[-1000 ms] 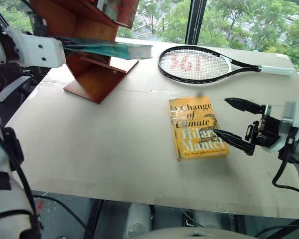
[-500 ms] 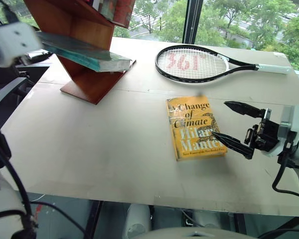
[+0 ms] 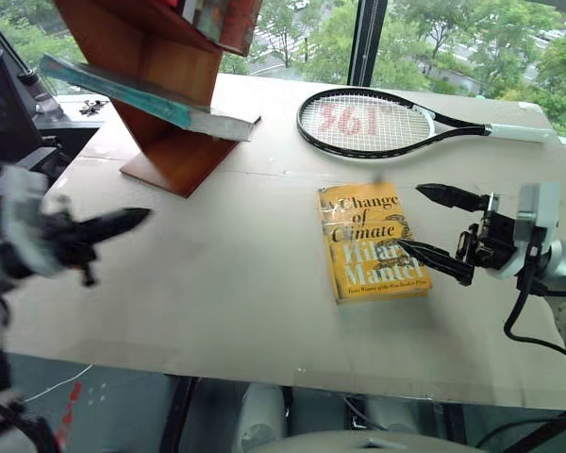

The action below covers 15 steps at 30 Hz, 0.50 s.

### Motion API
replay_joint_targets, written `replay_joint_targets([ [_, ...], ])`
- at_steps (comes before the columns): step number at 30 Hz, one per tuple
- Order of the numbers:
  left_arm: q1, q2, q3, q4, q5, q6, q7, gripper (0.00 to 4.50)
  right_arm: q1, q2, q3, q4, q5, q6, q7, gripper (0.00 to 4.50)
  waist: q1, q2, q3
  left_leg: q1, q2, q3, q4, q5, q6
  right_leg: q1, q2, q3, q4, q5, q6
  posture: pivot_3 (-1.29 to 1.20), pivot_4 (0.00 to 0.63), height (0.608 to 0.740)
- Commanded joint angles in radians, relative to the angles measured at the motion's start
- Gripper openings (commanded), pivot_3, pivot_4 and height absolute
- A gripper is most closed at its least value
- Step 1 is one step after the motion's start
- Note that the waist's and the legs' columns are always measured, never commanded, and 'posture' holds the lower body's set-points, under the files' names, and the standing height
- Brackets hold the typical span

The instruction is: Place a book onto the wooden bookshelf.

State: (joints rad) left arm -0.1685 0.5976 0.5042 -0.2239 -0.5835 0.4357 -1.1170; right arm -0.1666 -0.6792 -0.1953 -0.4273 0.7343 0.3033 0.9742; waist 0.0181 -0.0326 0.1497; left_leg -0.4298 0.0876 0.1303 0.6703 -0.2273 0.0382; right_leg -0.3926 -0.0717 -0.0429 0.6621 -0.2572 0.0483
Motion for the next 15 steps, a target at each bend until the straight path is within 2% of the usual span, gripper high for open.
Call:
replay_joint_targets([
  [1,-0.065,-0.209,-0.189,-0.091,0.239,-0.249,0.327,0.05,0.027,-0.023,-0.053,-0.074,0.023,0.011,-0.018,4.5,0.009,0.0,-0.001,0.0,-0.001,0.0,0.0,-0.001,0.001,0.0,0.001,0.0,0.001,0.0,0.0,0.0,0.15,0.74],
  [4,-0.157,-0.353,-0.293,0.014,0.379,-0.395,0.492,0.05,0.062,-0.034,-0.076,-0.118,0.031,0.029,-0.045,4.5,0.014,0.0,-0.002,0.0,-0.002,0.002,0.001,0.0,0.001,0.001,0.002,0.0,0.0,0.0,0.0,0.0,0.15,0.74],
  [7,-0.258,-0.421,-0.329,0.177,0.443,-0.499,0.611,0.05,0.092,-0.043,-0.099,-0.16,0.048,0.048,-0.073,4.5,0.005,0.002,-0.004,0.001,-0.002,0.002,0.0,-0.001,0.001,0.001,0.002,0.0,0.0,0.0,0.0,0.0,0.15,0.74],
  [11,-0.393,-0.411,-0.281,0.37,0.534,-0.613,0.814,0.05,0.119,-0.052,-0.117,-0.192,0.047,0.057,-0.097,4.5,-0.006,0.002,-0.004,0.0,-0.002,-0.001,-0.001,-0.001,0.002,0.0,0.002,0.001,-0.001,0.0,0.0,0.0,0.15,0.74],
  [15,-0.464,-0.366,-0.213,0.493,0.551,-0.675,0.968,0.05,0.131,-0.052,-0.123,-0.204,0.045,0.061,-0.11,4.5,-0.005,0.002,-0.004,-0.001,-0.002,-0.001,-0.001,-0.001,0.002,-0.001,0.002,0.001,-0.001,0.0,0.0,0.0,0.15,0.74],
])
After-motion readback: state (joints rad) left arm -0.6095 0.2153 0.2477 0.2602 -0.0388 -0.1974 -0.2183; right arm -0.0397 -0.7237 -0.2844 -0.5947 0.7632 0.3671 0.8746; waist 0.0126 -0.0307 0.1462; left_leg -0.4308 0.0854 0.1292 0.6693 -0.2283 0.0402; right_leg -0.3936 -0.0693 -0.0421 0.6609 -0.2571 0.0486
